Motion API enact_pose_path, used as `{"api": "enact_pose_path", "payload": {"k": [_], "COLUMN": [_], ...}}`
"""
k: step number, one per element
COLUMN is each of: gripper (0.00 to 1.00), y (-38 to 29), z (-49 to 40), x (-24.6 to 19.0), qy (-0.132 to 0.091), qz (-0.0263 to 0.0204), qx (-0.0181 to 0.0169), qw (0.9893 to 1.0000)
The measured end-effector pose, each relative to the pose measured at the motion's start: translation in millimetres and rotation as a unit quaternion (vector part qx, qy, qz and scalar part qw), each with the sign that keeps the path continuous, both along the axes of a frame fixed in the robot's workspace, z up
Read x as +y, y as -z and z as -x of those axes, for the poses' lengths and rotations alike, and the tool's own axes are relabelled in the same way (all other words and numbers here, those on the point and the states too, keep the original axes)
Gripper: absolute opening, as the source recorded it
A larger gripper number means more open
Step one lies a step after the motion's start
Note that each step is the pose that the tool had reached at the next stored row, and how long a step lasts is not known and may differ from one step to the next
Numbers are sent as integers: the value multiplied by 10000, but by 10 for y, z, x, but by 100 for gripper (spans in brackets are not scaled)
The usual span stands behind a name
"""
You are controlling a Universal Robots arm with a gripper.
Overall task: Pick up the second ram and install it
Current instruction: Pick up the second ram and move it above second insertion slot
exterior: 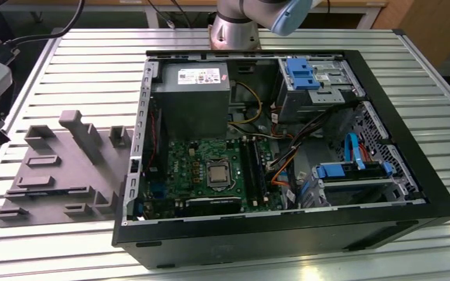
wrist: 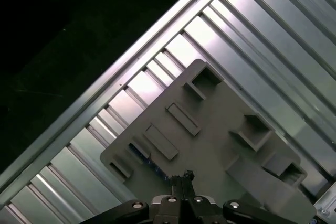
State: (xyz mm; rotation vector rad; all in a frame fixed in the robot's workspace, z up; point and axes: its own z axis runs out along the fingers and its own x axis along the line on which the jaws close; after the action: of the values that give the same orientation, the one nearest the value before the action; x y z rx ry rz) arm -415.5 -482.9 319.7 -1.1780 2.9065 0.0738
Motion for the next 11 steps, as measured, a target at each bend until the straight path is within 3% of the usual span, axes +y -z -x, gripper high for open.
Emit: {"api": "enact_pose_path", "payload": {"k": [11], "gripper": [11], "y": [1], "z": [0], "x": [0], "qy": [-415], "qz": [0], "qx": [0], "qw": [9991]}}
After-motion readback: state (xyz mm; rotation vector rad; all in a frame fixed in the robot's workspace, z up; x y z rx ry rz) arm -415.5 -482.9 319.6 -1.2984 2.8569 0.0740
